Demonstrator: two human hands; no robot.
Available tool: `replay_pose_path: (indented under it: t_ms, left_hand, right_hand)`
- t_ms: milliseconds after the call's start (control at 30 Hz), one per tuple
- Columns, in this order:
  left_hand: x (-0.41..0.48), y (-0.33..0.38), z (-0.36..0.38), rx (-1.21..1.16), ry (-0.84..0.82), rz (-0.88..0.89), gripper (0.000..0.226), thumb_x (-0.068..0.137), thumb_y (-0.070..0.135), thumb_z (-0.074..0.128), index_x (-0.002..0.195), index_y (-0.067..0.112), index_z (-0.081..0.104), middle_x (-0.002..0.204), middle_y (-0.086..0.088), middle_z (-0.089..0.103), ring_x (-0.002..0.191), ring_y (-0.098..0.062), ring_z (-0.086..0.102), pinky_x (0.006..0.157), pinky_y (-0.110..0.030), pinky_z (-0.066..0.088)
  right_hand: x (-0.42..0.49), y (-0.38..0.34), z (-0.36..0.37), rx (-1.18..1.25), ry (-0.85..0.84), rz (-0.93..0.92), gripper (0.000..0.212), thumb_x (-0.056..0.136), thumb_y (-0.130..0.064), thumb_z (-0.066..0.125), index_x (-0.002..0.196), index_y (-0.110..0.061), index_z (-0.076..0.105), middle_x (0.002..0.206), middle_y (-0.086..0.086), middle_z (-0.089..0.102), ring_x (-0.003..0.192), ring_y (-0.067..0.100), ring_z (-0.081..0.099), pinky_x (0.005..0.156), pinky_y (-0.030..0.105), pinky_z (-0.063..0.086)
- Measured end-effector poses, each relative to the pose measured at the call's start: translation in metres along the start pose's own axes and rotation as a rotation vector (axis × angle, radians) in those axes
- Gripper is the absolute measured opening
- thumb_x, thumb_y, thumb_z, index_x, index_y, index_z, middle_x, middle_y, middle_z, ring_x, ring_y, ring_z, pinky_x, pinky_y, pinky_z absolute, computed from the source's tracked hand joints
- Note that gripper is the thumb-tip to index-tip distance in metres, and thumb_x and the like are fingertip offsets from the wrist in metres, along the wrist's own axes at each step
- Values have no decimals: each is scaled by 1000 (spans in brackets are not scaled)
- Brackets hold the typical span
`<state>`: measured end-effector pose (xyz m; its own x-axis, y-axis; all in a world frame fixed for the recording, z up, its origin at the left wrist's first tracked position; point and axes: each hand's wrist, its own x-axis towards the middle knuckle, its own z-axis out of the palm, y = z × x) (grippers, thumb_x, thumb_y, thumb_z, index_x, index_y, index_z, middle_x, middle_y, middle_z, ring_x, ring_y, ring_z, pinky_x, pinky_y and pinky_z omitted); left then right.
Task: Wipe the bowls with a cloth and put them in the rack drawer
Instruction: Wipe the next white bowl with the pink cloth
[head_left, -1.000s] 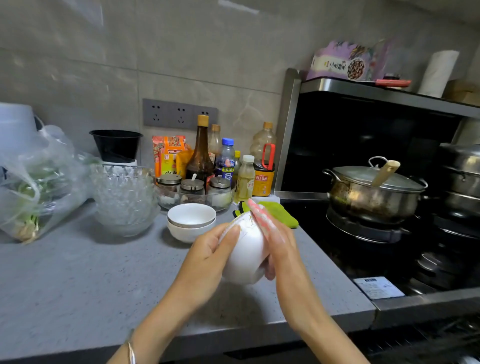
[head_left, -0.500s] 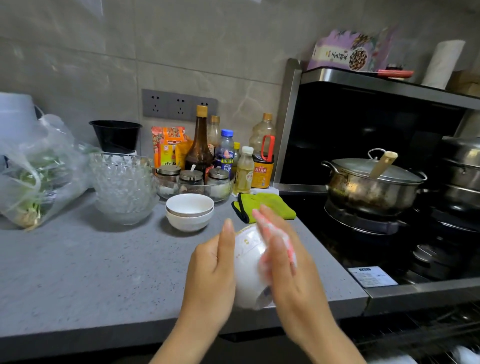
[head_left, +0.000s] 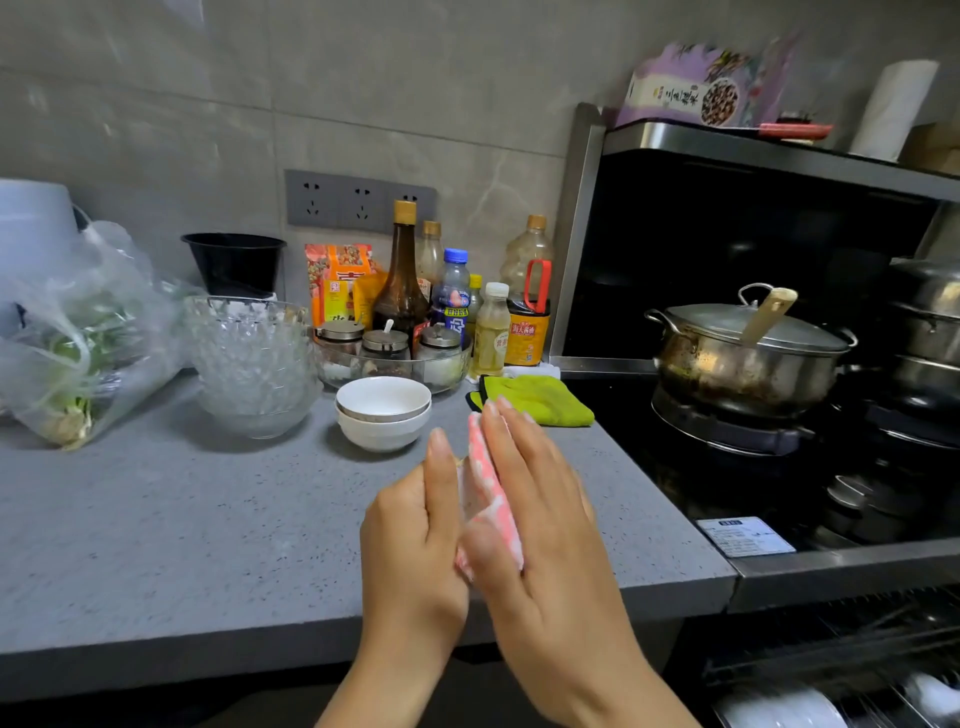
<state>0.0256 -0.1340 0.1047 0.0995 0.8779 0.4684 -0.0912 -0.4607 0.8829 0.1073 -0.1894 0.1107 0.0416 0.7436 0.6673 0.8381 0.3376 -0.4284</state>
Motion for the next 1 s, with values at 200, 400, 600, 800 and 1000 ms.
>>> replay_pose_path:
  t_ms: [200, 400, 600, 800, 1000]
  left_hand:
    - [-3, 5, 2, 29, 33, 84, 63, 87, 68, 27, 55, 17, 44, 42, -2, 38, 44, -5, 35, 43, -28, 26]
    - [-6, 13, 1, 13, 12, 121, 65, 95, 63, 25, 52, 20, 49, 39, 3, 45, 40, -3, 40, 42, -20, 30]
    - [-6, 15, -13, -60, -111, 25, 77, 73, 73, 42, 57, -2, 43, 50, -13, 42, 50, -15, 37, 47, -34, 28]
    - [-3, 18, -17, -273, -243, -151, 88, 72, 64, 61, 75, -22, 49, 61, -32, 53, 55, -24, 49, 47, -27, 36]
    - [6, 14, -26, 32, -369, 38, 75, 77, 71, 38, 67, -2, 53, 62, -16, 54, 57, -26, 46, 59, -35, 40]
  right_hand:
    - [9, -5, -12, 598, 36, 285, 55, 81, -77, 32, 122, -51, 57, 135, -24, 51, 132, 16, 45, 93, 34, 50]
    - [10, -3, -6, 89, 190, 77, 43, 93, -50, 40, 132, -38, 53, 135, -22, 48, 132, 1, 40, 105, 32, 39]
    - [19, -2, -21, 812, 153, 404, 52, 89, -42, 58, 102, 9, 59, 81, 41, 52, 69, 58, 46, 54, 53, 36]
    - [17, 11, -32, 860, 86, 463, 62, 87, -44, 55, 35, -19, 33, 32, -1, 29, 30, 14, 26, 38, 21, 16]
    - [20, 6, -41, 750, 62, 298, 62, 93, -31, 48, 35, -15, 33, 31, -6, 32, 32, 5, 28, 43, 12, 28]
